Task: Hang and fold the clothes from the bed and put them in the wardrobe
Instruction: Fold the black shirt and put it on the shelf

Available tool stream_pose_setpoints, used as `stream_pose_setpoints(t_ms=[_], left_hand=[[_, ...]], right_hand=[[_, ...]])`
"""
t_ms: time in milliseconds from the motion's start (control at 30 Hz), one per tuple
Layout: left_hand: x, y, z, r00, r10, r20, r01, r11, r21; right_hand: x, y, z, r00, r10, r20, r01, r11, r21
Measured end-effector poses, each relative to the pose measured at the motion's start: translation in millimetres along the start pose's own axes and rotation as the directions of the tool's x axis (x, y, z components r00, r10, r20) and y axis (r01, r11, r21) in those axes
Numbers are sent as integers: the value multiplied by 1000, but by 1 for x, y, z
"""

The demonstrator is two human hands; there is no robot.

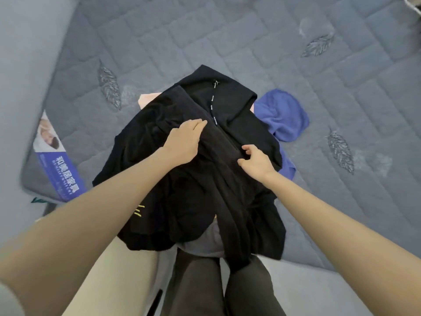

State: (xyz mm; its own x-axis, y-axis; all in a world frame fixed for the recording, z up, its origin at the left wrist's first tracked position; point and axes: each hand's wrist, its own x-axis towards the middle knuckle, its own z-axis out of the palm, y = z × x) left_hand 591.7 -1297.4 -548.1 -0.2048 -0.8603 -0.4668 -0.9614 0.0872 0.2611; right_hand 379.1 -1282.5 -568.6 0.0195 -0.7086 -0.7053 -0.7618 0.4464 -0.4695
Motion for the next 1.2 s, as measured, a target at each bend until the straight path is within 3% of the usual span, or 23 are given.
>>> stream_pose_setpoints(t_ms=[267, 400, 533, 667, 800, 867, 933, 1000, 1067, 1200], left_hand=[[79, -15, 10, 971, 158, 178, -212, 916, 340], [81, -18, 8, 965, 239, 105, -260, 860, 439], [66, -26, -3, 945, 322, 52, -306, 823, 479], [27, -36, -17, 941, 329, -83, -278, 887, 368], [-34, -28, -21, 959, 97, -266, -55, 985, 164], [-63, -23, -22, 945, -12, -325, 38, 997, 74], [-95, -16, -21, 920, -150, -361, 110, 986, -129], [-131, -3, -20, 861, -325, -390, 178, 913, -367], [-167, 16, -18, 750, -530, -397, 242, 778, -580], [-242, 53, -8, 560, -772, -301, 391, 567, -725]], right_hand=[[22, 4, 19, 999, -34, 15, 34, 999, 9], [11, 2, 26, 994, -93, 50, 96, 994, -49], [-9, -9, 19, 967, -249, -51, 230, 943, -241], [-32, -22, -1, 906, -397, -146, 325, 874, -361], [-54, -42, -22, 869, -479, -125, 386, 813, -437], [-66, -51, -29, 845, -528, -87, 429, 765, -481], [-78, -60, -34, 815, -579, -42, 481, 714, -509], [-93, -67, -38, 778, -628, -10, 536, 673, -510], [-113, -73, -42, 733, -679, 23, 604, 635, -482], [-159, -84, -42, 651, -746, 144, 724, 552, -413]])
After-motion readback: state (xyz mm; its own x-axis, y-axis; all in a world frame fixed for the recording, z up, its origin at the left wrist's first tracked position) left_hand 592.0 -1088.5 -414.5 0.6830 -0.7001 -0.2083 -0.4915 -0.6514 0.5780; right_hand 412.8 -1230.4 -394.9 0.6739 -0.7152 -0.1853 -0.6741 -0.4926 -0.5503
